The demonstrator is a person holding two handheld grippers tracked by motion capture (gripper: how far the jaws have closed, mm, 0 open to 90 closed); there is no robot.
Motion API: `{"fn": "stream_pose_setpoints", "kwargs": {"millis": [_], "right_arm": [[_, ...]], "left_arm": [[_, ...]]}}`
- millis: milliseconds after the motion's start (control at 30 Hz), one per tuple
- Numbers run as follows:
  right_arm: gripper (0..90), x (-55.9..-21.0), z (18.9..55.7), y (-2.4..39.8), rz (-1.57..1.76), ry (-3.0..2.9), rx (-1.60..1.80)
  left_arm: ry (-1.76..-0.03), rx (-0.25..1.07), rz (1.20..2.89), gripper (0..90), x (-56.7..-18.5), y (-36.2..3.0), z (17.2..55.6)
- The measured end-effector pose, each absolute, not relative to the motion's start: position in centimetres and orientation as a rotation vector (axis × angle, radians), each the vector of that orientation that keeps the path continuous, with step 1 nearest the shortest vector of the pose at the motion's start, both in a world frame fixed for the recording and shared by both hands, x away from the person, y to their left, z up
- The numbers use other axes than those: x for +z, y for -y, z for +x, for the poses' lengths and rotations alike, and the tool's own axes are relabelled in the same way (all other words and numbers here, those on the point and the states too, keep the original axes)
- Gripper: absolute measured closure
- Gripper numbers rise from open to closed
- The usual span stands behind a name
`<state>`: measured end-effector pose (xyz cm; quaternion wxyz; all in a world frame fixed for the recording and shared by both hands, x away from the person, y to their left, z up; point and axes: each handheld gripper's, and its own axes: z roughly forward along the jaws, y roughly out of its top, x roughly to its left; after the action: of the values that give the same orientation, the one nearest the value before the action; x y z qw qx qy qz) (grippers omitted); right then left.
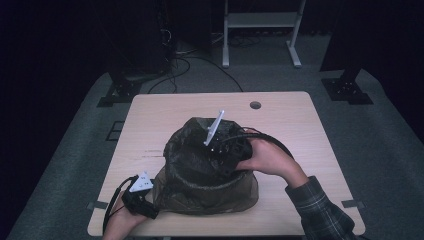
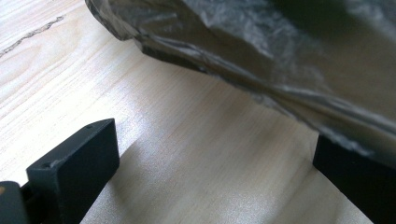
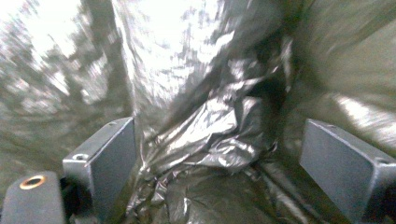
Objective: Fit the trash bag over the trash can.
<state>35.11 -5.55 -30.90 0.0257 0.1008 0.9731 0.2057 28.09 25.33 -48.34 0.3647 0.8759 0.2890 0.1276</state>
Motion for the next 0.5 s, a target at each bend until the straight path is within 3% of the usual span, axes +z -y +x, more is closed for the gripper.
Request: {"fn": "stream_pose_setpoints", "kwargs": {"millis": [267, 500], "right_arm": [[9.6, -28.6, 35.2, 4.5, 0.307, -2.921, 0.788], [9.6, -28.8, 36.3, 2.1, 0.324, -2.916, 0.786]], "left_arm": [[-0.743, 0.327, 2.253, 0.0, -48.3, -25.3, 28.1], [-0.743, 0.327, 2.253, 0.0, -48.3, -25.3, 28.1]]}}
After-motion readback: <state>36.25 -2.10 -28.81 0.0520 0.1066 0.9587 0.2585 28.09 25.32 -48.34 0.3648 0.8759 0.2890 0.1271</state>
